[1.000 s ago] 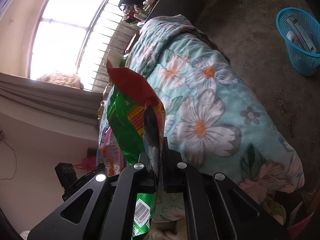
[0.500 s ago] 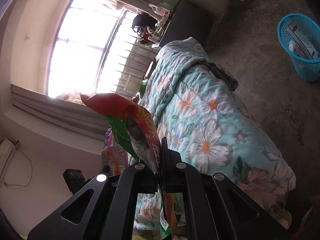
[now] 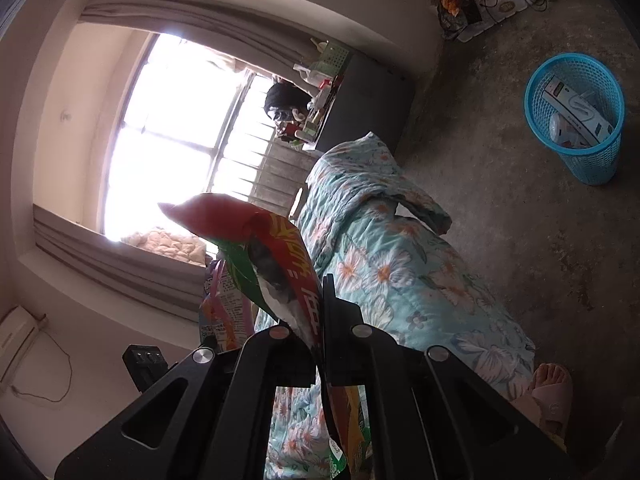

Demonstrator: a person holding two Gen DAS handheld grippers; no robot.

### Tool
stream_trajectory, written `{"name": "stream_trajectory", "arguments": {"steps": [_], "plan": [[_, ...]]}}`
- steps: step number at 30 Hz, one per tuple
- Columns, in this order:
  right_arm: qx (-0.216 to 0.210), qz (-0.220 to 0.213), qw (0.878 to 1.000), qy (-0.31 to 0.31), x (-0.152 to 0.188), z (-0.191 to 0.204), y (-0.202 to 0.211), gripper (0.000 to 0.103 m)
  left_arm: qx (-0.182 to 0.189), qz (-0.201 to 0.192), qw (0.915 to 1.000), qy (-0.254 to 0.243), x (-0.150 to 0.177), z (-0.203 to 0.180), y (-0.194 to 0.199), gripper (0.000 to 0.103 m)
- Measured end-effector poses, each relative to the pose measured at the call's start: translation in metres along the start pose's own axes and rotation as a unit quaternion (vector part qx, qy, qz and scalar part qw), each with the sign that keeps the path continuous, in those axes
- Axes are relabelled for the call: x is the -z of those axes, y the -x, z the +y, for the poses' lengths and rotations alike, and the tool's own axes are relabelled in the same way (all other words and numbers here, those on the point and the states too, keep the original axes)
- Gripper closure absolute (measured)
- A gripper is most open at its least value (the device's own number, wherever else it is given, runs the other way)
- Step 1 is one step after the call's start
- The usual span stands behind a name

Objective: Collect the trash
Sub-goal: 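Lift the snack bag with left tool and turn toward the wastebasket, then carry both bags over the blue wastebasket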

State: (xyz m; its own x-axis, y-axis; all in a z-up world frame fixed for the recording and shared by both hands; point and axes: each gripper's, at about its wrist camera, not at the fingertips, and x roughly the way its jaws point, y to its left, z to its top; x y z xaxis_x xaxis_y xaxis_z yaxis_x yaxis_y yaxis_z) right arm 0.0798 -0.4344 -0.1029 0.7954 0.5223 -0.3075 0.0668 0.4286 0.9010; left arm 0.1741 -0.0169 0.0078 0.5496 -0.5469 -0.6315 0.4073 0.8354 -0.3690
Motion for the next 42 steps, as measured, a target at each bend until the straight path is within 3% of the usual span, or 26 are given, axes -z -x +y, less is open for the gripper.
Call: {"name": "stream_trajectory", "arguments": {"steps": [13,19,24,32,36,42], "plan": [[0.008,-0.068,0.996,-0.052,-0.017,-0.049,0.041,0.100,0.027,0.029,0.9963,-0.077,-0.020,-0.074,-0.071,0.099],[0.037,-0.121,0.988,-0.091,-0.029,-0.081,0.067,0.100,0.043,0.051,0.9923,-0.104,-0.025,-0.103,-0.113,0.099],[0.098,-0.206,0.966,-0.122,-0.046,-0.107,0.105,0.100,0.065,0.045,0.9884,-0.129,-0.034,-0.123,-0.150,0.099],[0.210,-0.320,0.913,-0.144,-0.080,-0.137,0.133,0.100,0.080,0.045,0.9855,-0.143,-0.051,-0.145,-0.196,0.099],[0.256,-0.348,0.891,-0.142,-0.112,-0.156,0.121,0.100,0.082,0.050,0.9849,-0.144,-0.056,-0.144,-0.210,0.099],[0.322,-0.342,0.876,-0.109,-0.171,-0.188,0.068,0.100,0.077,0.061,0.9866,-0.130,-0.062,-0.130,-0.223,0.099]]}}
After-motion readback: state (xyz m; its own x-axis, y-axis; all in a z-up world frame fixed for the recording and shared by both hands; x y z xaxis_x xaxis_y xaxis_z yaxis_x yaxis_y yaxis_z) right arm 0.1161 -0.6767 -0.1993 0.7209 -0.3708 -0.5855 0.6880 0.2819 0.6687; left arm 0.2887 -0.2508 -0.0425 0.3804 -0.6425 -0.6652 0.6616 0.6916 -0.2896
